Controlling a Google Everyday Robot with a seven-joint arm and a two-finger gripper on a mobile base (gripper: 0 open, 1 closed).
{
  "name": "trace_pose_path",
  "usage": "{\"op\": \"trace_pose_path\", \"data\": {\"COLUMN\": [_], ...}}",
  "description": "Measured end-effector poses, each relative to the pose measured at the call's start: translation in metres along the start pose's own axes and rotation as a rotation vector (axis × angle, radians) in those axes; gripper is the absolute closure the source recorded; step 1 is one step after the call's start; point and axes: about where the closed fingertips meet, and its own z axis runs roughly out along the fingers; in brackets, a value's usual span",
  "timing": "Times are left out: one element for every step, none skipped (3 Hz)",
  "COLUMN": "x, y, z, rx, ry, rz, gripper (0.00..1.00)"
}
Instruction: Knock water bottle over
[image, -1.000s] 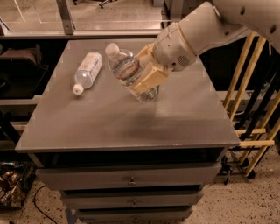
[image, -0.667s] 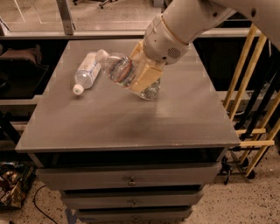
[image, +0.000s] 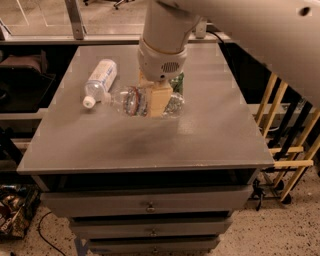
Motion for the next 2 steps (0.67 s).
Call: {"op": "trace_pose_path", "data": {"x": [-0.002, -0.015], "y": [0.000, 0.005], "z": [0.025, 0.045], "rx": [-0.051, -0.086], "ry": [0.064, 0.030], "rz": [-0.017, -0.003], "gripper": [1.00, 1.00]}}
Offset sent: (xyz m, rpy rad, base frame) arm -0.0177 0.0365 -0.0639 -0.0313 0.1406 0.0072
